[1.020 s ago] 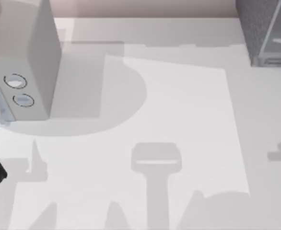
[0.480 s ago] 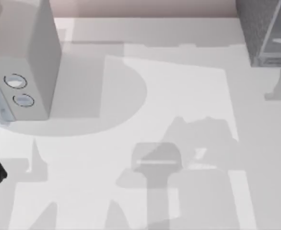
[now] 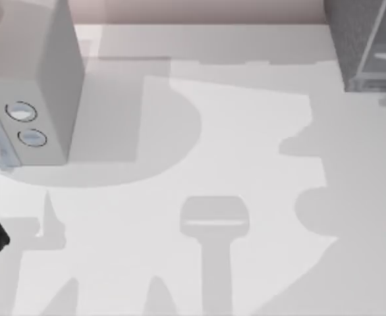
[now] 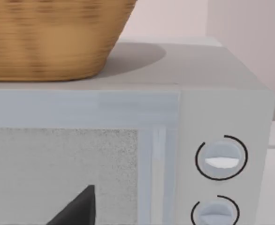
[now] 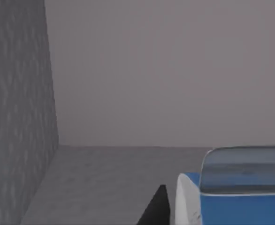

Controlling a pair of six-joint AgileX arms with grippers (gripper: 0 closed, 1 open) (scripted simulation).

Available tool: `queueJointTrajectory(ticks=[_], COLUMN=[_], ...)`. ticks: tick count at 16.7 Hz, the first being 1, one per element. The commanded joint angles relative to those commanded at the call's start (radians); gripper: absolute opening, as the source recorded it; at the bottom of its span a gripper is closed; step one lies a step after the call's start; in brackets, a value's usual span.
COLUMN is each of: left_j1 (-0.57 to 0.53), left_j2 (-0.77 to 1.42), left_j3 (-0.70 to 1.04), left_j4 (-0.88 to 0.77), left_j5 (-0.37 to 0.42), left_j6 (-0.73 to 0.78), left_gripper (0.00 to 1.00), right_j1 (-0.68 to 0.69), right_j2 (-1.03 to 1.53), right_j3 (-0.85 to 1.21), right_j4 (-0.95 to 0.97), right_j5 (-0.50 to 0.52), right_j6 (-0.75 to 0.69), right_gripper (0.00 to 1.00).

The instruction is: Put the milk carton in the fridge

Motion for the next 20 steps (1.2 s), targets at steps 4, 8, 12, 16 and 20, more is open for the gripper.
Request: queueJointTrajectory(ticks=[4,8,12,16,20], left_j1=[0.000,0.000,0.000,0.000,0.000], left_j2=[0.000,0.000,0.000,0.000,0.000], left_j3=[0.000,0.000,0.000,0.000,0.000], left_j4=[0.000,0.000,0.000,0.000,0.000], left_j5=[0.000,0.000,0.000,0.000,0.000], left_j6=[0.000,0.000,0.000,0.000,0.000], left_gripper=[1.00,1.00,1.00,1.00,1.00], right_j1=[-0.028,-0.033,-0.028,-0.018,0.004], right_j2=[0.186,0.217,0.218,0.286,0.385], right_j3=[0.077,0.090,0.088,0.203,0.468], right_j4=[0.096,0.113,0.108,0.038,-0.095], right_j5=[-0.018,-0.020,-0.019,-0.009,0.011], right_j6=[0.000,0.000,0.001,0.003,0.003], right_gripper=[0.00,0.00,0.00,0.00,0.00])
